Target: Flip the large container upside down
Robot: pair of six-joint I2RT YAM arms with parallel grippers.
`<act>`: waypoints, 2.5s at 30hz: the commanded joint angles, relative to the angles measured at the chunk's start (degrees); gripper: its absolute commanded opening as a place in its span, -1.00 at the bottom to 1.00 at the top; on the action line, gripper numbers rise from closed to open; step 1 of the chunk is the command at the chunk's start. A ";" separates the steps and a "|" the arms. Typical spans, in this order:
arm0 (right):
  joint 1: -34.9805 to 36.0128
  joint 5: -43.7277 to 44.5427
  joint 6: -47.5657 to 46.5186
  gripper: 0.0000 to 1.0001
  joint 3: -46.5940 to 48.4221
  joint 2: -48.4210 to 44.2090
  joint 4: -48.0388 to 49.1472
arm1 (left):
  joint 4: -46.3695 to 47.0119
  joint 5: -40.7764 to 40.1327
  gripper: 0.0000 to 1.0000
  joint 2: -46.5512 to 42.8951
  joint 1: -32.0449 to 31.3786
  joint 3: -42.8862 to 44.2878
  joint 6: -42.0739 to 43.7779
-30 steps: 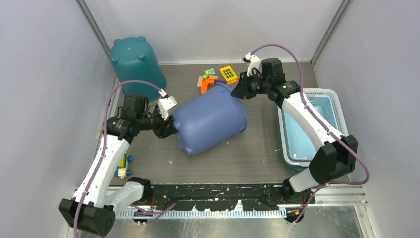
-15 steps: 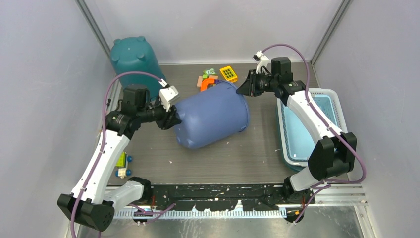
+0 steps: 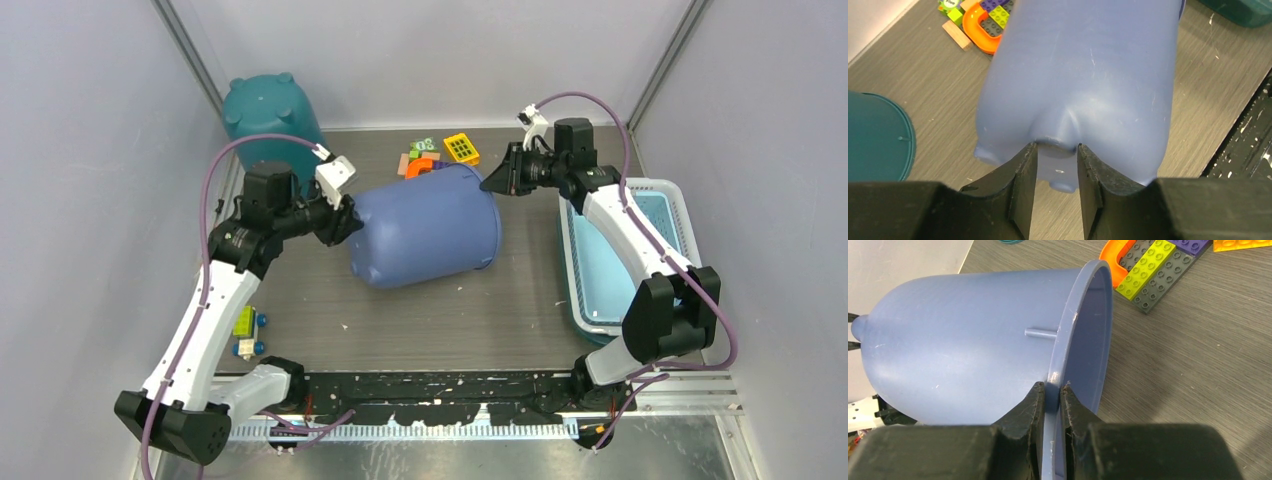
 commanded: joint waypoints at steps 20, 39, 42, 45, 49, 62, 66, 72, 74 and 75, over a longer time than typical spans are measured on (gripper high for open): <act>-0.54 0.21 -2.86 -0.97 -1.97 1.47 -5.99 | 7.19 -1.86 -0.23 0.22 -0.45 3.89 -2.25; -5.76 -4.89 1.44 -0.97 -0.26 6.00 -5.71 | 8.64 -4.86 -0.18 0.22 -0.46 4.00 -4.52; -6.37 -5.22 2.15 -0.97 -0.27 6.18 -5.18 | 9.04 -5.37 -0.15 0.22 -0.45 4.00 -4.95; -6.70 -5.62 2.69 -0.97 -0.27 6.36 -4.86 | 9.38 -5.56 -0.14 0.30 -0.45 3.87 -5.44; -7.11 -5.67 3.26 -0.97 -0.27 6.77 -4.50 | 9.63 -5.36 -0.14 0.36 -0.47 4.08 -5.97; -8.31 -6.16 4.45 -0.97 -1.23 7.49 -3.24 | 9.34 -2.82 -0.07 0.84 -0.45 4.09 -5.89; -8.52 -5.81 4.84 -0.97 -1.25 7.85 -3.13 | 9.18 -2.95 -0.05 0.79 -0.45 4.20 -5.40; -8.73 -5.57 4.99 -0.97 -1.58 8.08 -3.00 | 9.01 -2.88 0.10 0.66 -0.46 3.90 -5.06; -8.83 -5.52 4.99 -0.97 -1.72 8.11 -2.94 | 8.98 -2.75 0.17 0.79 -0.46 3.66 -5.06; -8.90 -5.44 4.95 -0.97 -1.76 8.12 -2.96 | 9.00 -2.74 0.21 0.75 -0.45 3.59 -4.90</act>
